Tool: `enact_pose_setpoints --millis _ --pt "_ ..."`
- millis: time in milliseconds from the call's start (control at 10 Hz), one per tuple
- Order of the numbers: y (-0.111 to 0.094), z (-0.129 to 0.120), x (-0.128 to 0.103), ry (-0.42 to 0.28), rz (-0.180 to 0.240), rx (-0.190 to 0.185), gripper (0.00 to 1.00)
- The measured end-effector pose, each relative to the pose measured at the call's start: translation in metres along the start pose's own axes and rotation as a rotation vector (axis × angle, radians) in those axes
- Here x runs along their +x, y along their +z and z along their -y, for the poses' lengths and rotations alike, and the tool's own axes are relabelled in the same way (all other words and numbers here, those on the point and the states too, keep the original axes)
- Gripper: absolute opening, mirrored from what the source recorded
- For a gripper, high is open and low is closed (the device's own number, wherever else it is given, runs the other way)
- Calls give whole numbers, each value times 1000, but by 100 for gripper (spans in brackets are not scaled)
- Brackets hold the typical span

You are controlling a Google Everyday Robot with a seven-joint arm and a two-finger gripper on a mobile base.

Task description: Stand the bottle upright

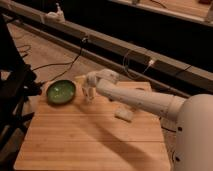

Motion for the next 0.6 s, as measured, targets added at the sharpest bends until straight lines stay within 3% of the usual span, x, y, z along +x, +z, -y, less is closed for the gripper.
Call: enact_pose_setpoints --millis 300,500,600 --pt "0 0 -1 2 -1 2 80" --pt "0 2 2 6 -36 16 80" --pt "2 0 5 12 -74 26 80"
